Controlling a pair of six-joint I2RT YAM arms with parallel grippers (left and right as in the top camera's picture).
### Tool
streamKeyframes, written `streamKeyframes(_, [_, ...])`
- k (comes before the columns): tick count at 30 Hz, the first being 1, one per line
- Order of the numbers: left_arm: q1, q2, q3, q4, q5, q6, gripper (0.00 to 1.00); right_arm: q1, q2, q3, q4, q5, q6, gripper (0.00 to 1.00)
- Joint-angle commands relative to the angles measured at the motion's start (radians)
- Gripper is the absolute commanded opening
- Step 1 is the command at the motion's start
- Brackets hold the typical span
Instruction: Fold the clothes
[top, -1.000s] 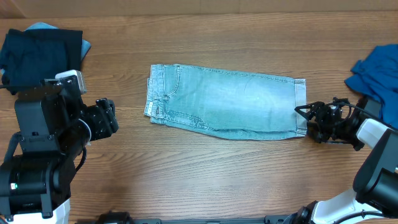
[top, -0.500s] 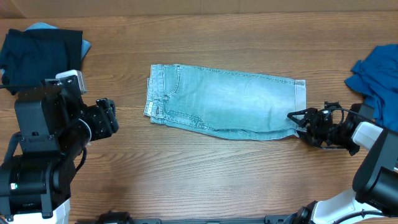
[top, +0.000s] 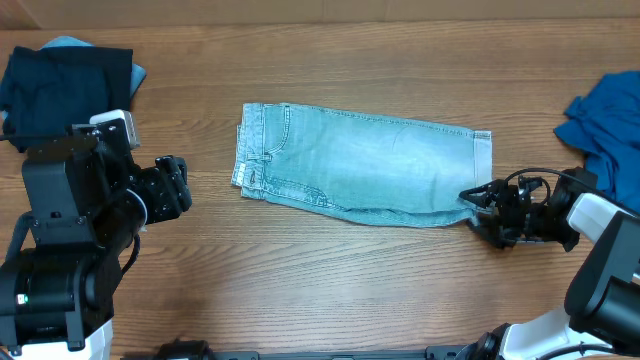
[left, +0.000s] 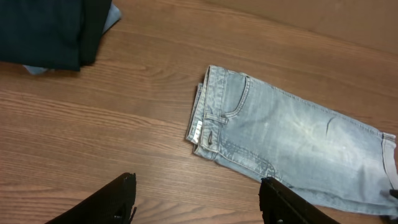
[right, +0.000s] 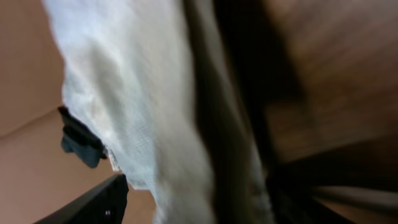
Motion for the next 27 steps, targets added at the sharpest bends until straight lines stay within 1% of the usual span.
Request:
streamKeyframes(1, [-0.006,0.004,0.008,0.008,0.011,0.004,0.67,0.001,0.082,-0.077,-0.062,0.470,0.032,0.80])
streamKeyframes(5, [-0.006,0.004,0.008,0.015,0.012,0.004,0.67,0.001,0.082,-0.077,-0.078,0.466,0.028,0.81])
streamKeyframes(9, [-0.006,0.004,0.008,0.011,0.012,0.004,0.67,0.001,0.082,-0.080,0.006,0.402,0.029,0.84])
streamKeyframes(14, [-0.006,0.004,0.008,0.009,0.012,0.004,0.67,0.001,0.082,-0.133,0.262,0.257,0.060,0.86])
streamKeyframes(17, [-0.006,0.004,0.008,0.003,0.012,0.004,0.67,0.001,0.082,-0.177,0.365,0.240,0.097,0.84])
streamKeyframes(19, [-0.006,0.004,0.008,0.004,0.012,0.004,0.67,0.001,0.082,-0.202,0.419,0.233,0.115,0.80])
streamKeyframes(20, [-0.006,0.004,0.008,0.005,0.012,0.004,0.67,0.001,0.082,-0.211,0.436,0.223,0.115,0.75])
streamKeyframes(22, [-0.006,0.004,0.008,0.006,0.012,0.004,0.67,0.001,0.082,-0.214,0.439,0.222,0.114,0.60])
streamKeyframes(24, [-0.006,0.004,0.008,0.006,0.014,0.004,0.67,0.001,0.082,-0.214,0.442,0.222,0.103,0.52])
streamKeyframes(26, [-0.006,0.004,0.008,0.005,0.032,0.004,0.67,0.001,0.082,-0.214,0.441,0.226,0.103,0.52])
streamKeyframes(27, [-0.006,0.004,0.008,0.005,0.039,0.004,0.67,0.001,0.082,-0.214,0.436,0.230,0.103,0.55])
